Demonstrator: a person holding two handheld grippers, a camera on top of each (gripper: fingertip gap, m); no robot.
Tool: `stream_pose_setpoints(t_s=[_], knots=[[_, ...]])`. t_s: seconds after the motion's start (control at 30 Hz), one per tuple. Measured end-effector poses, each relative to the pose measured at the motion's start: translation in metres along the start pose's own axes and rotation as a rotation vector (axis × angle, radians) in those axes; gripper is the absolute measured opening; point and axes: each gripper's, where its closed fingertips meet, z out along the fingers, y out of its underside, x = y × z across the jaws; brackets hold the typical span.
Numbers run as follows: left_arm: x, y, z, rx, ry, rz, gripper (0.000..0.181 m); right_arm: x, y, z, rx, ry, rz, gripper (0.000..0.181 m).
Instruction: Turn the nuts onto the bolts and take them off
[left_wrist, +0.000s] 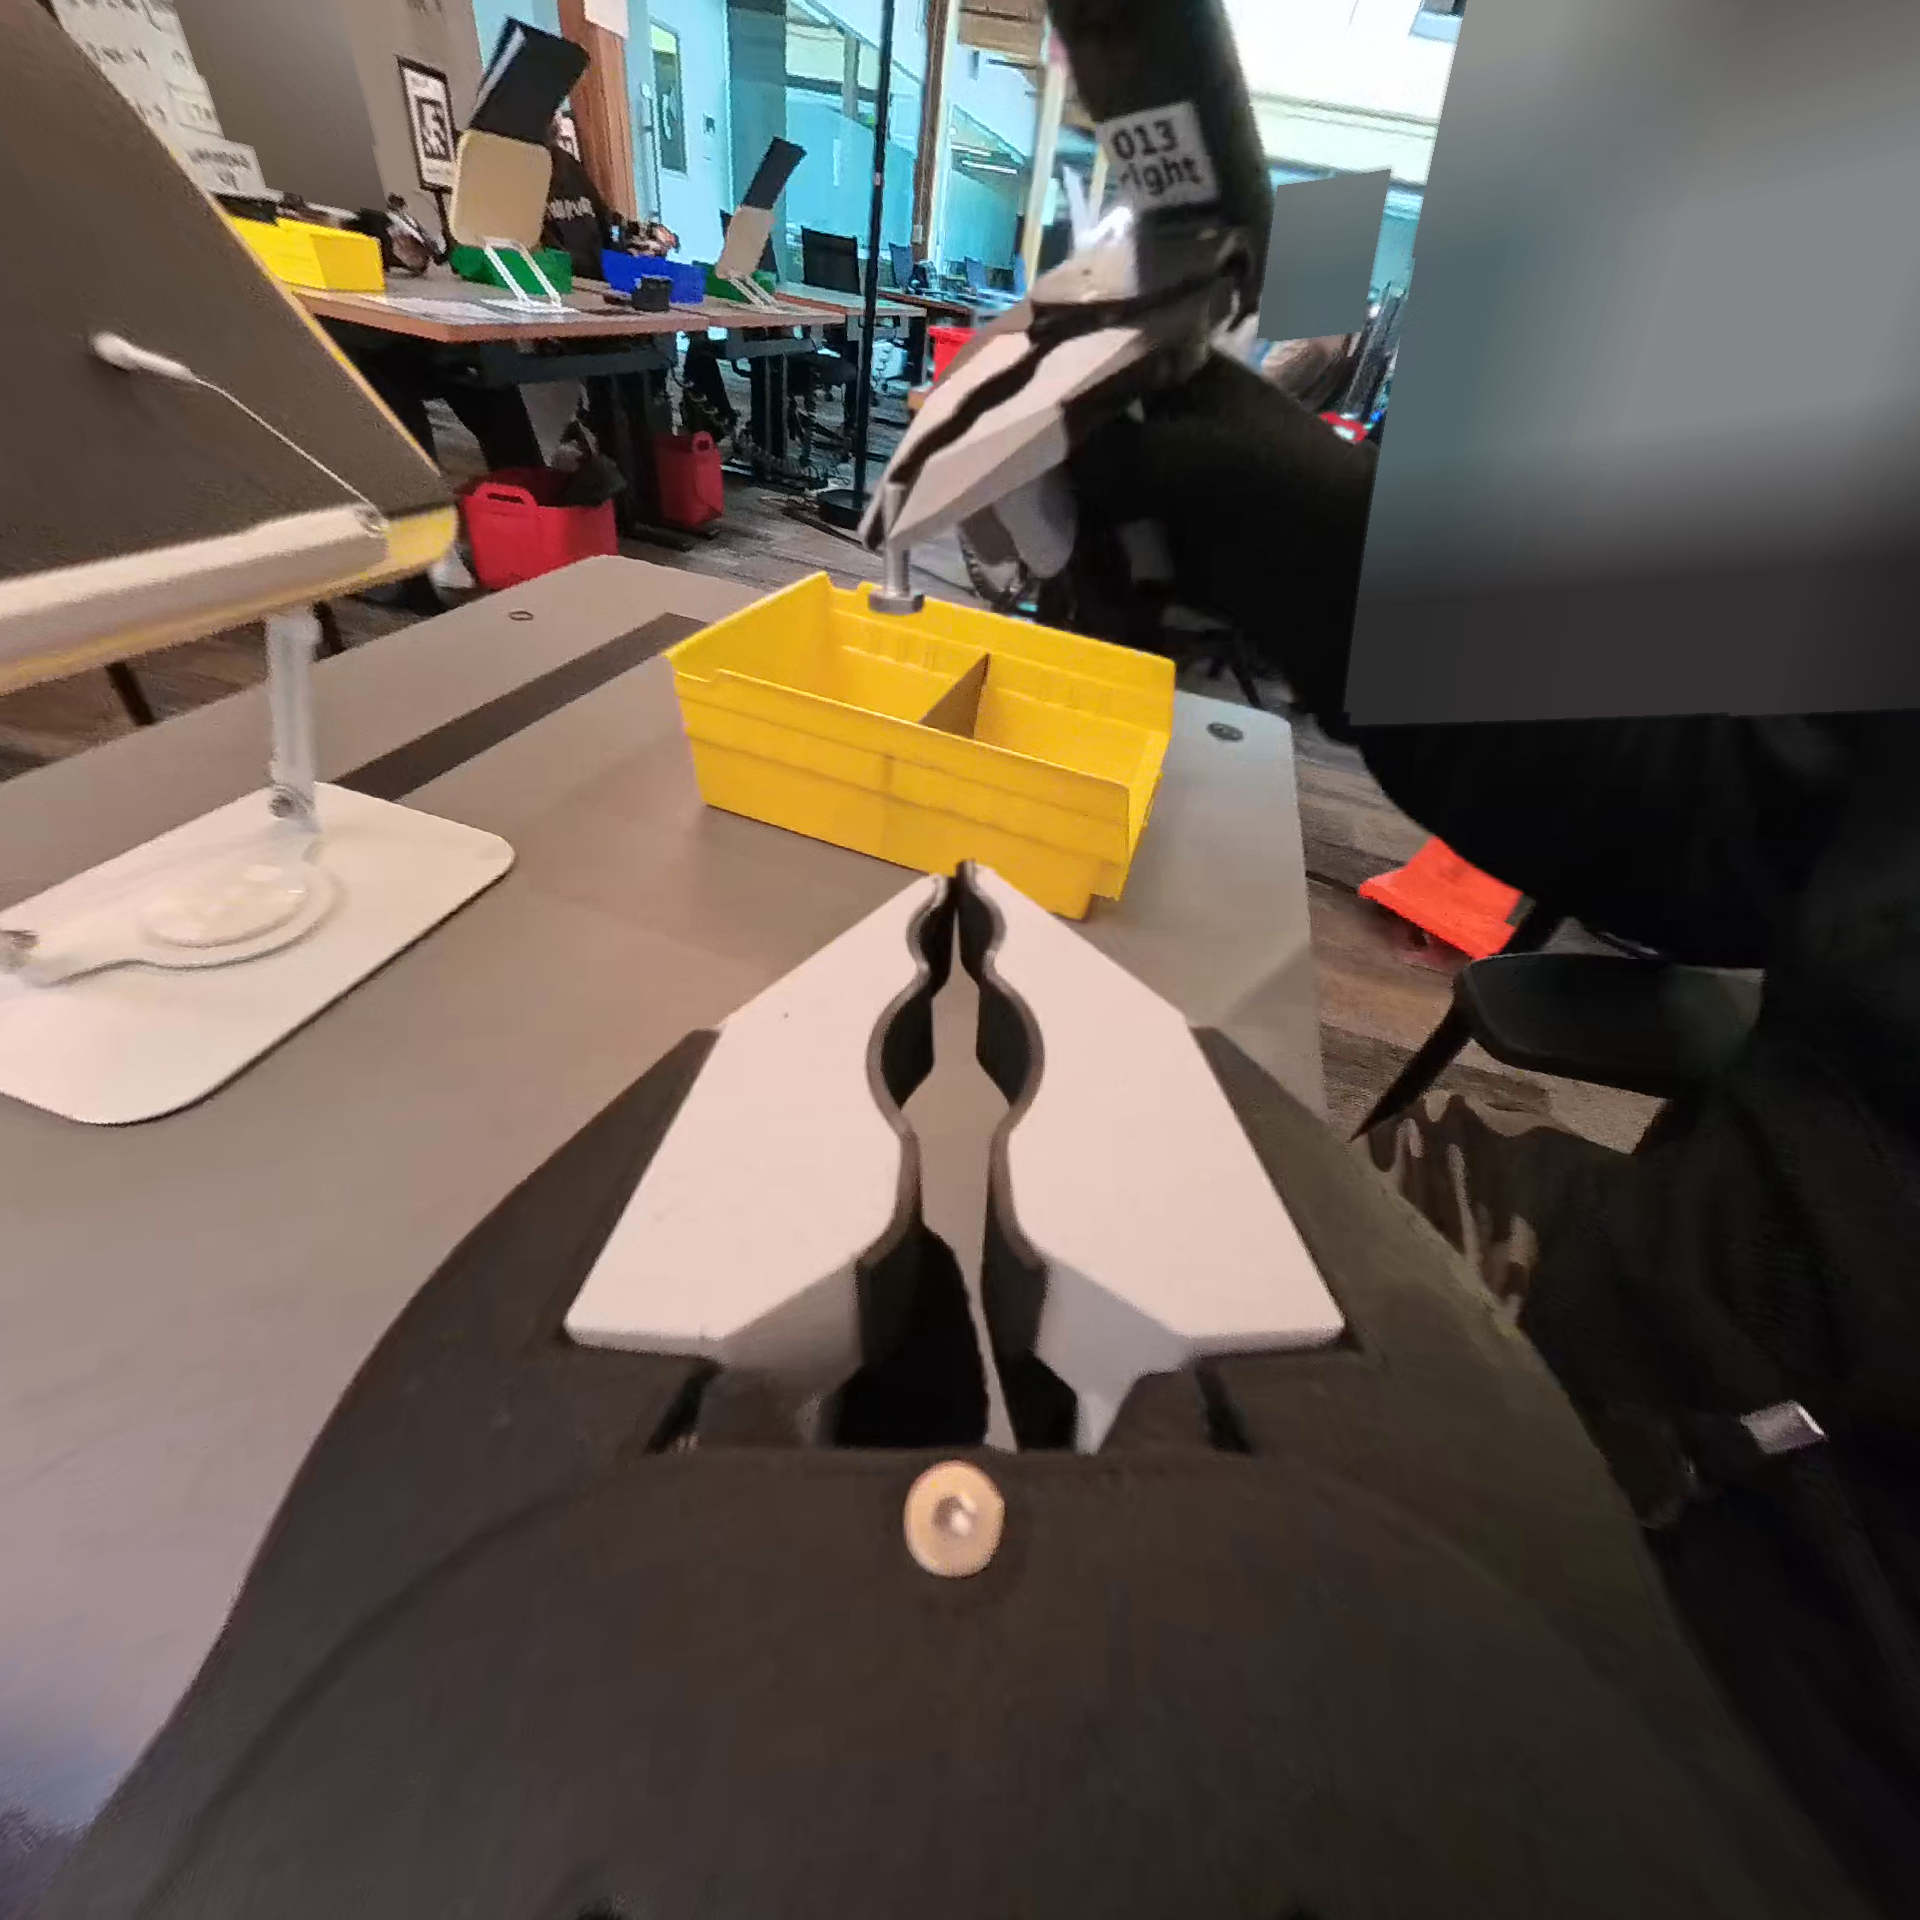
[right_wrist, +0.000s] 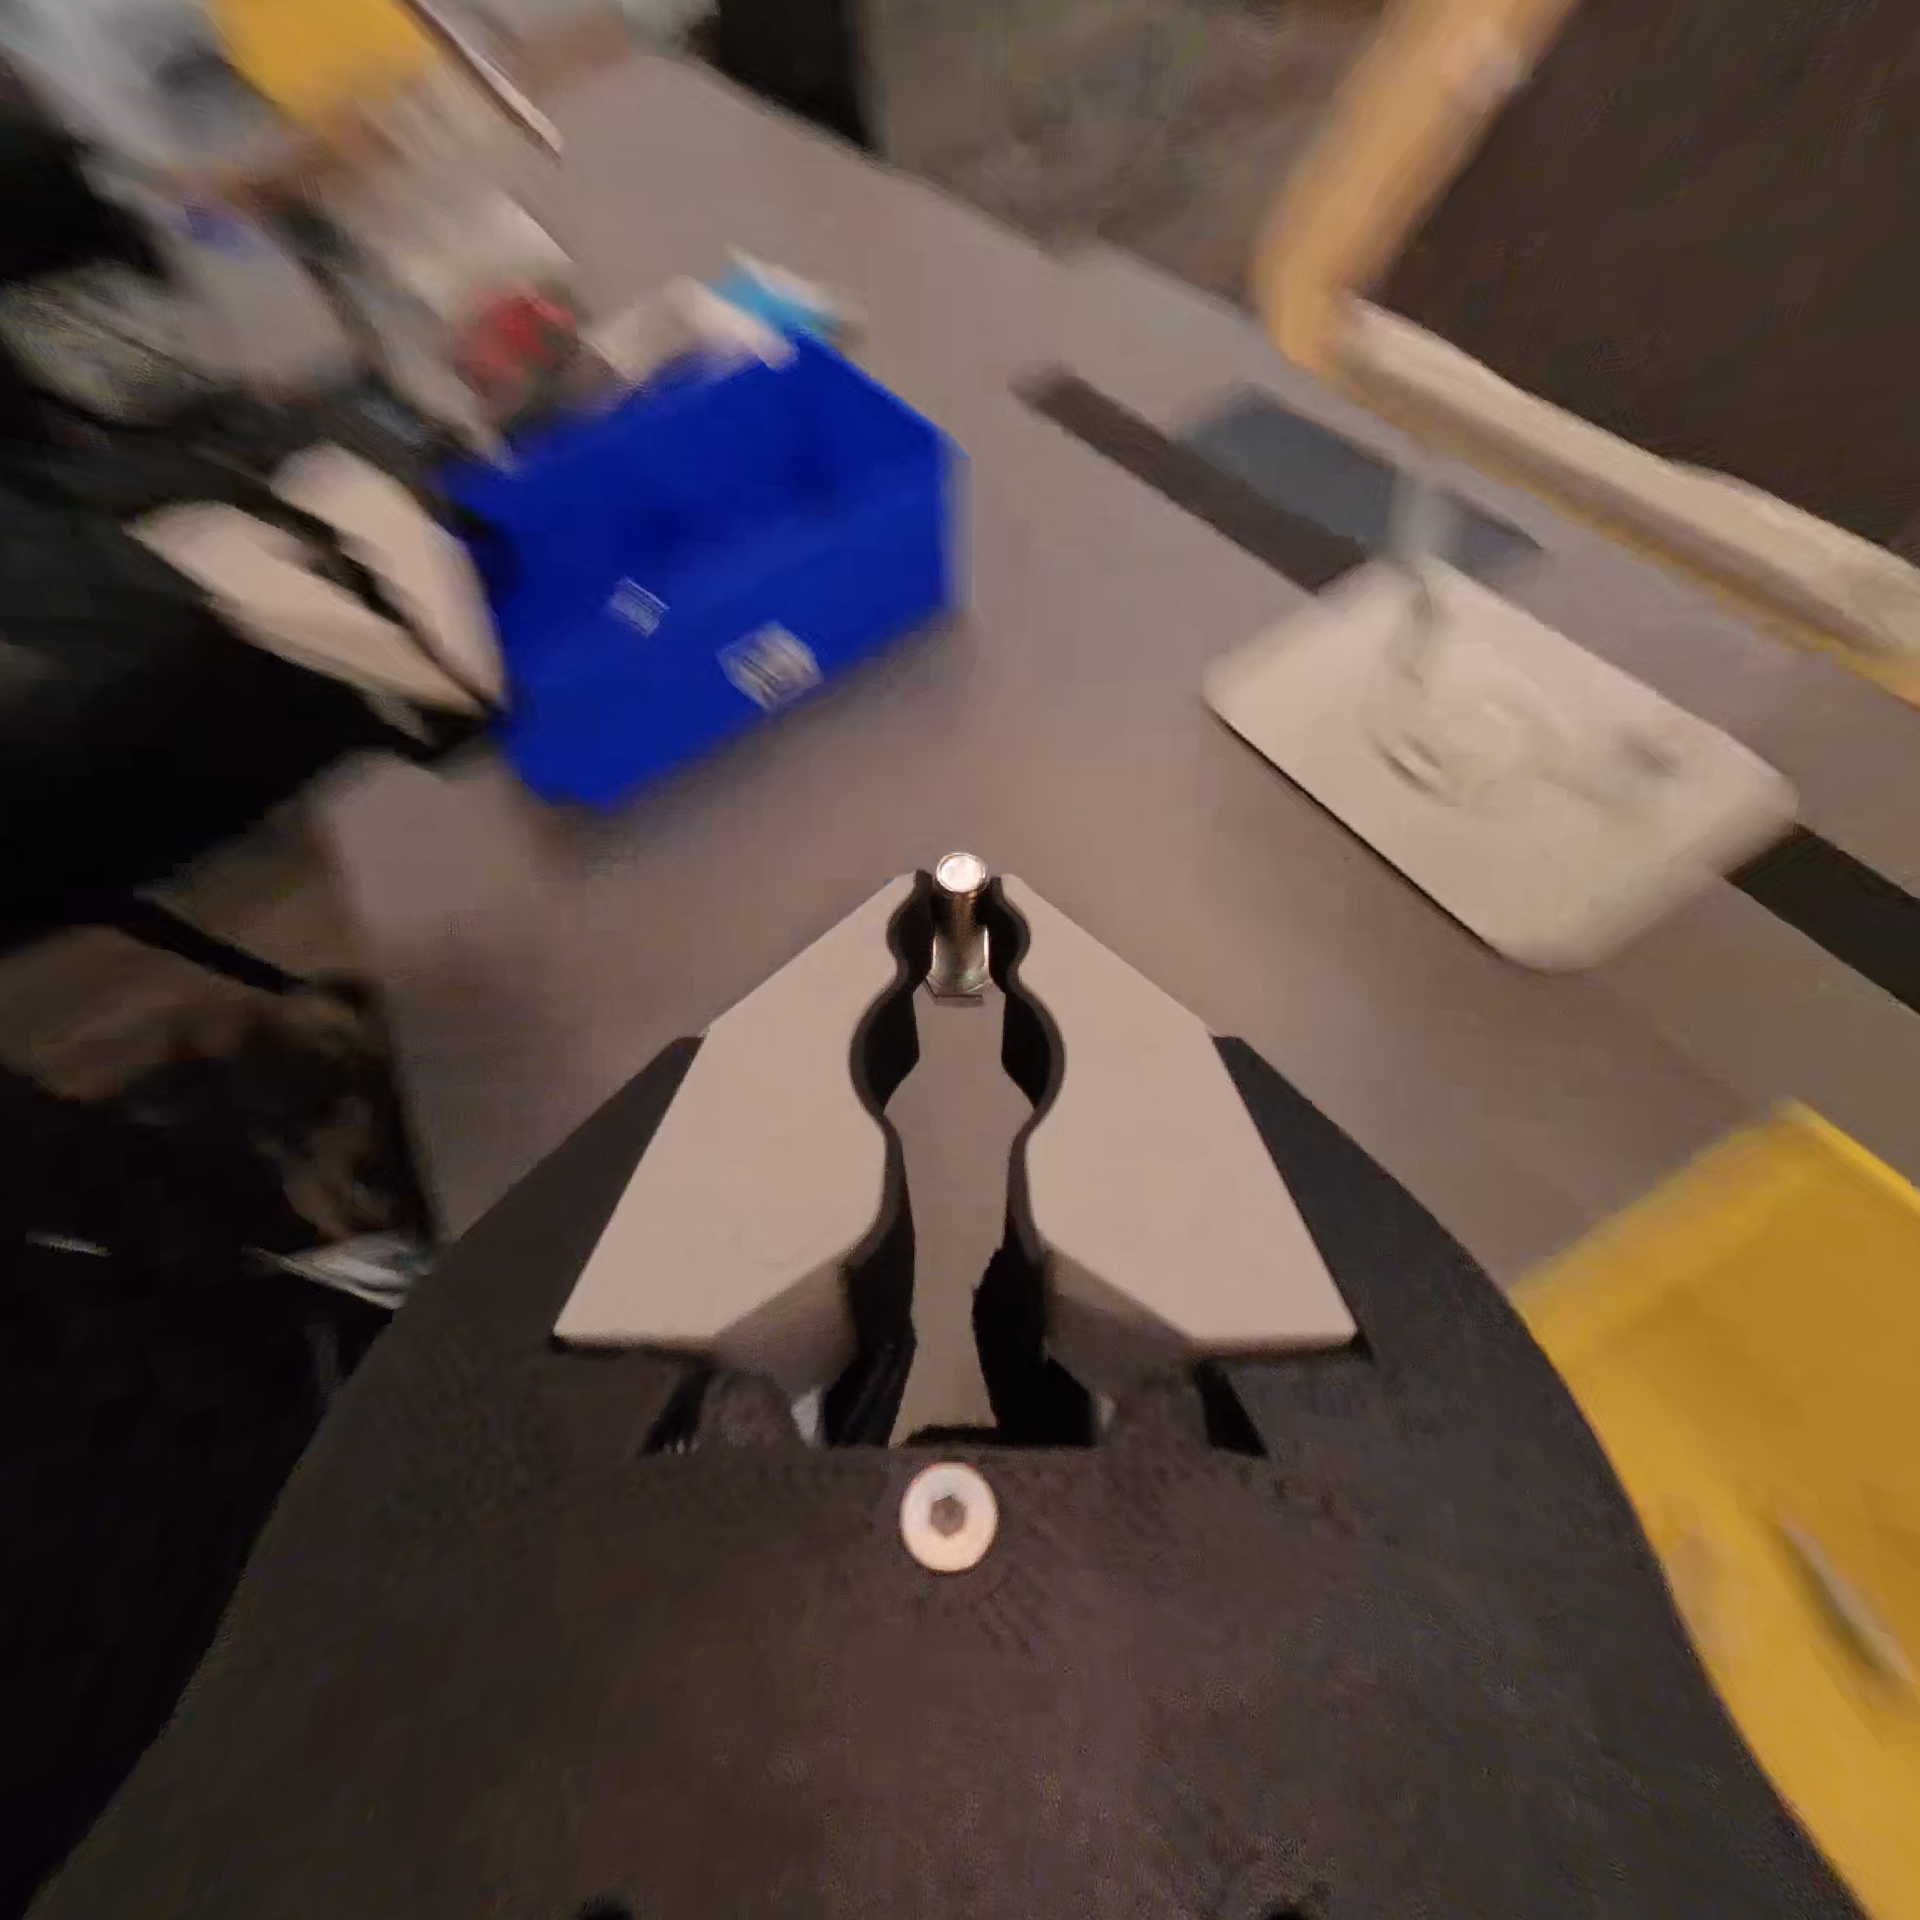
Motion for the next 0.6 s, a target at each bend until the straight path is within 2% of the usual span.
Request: stream_pose_setpoints(t_s=[0.07,0.1,0.17,0.27,0.47,0.57,0.6], knots=[[-0.004,-0.003,-0.004,-0.013,-0.012,-0.002,0.000,0.074,0.031,-0.035,-0.190,0.230,-0.017,0.007],[-0.007,-0.003,-0.005,-0.024,-0.022,0.005,0.000,0.105,0.053,-0.050,-0.307,0.295,0.005,0.007],[-0.010,-0.003,-0.006,-0.043,-0.045,0.023,0.000,0.158,0.103,-0.077,-0.553,0.402,0.079,0.007],[-0.016,-0.001,-0.008,-0.072,-0.077,0.032,0.000,0.217,0.165,-0.104,-0.810,0.527,0.131,0.007],[-0.024,0.001,-0.010,-0.106,-0.105,0.037,0.000,0.258,0.241,-0.106,-1.093,0.521,0.185,0.008],[-0.031,0.001,-0.014,-0.117,-0.137,0.043,0.000,0.265,0.249,-0.096,-1.089,0.504,0.206,0.012],[-0.034,0.001,-0.017,-0.121,-0.149,0.047,0.000,0.266,0.249,-0.094,-1.081,0.509,0.217,0.024]])
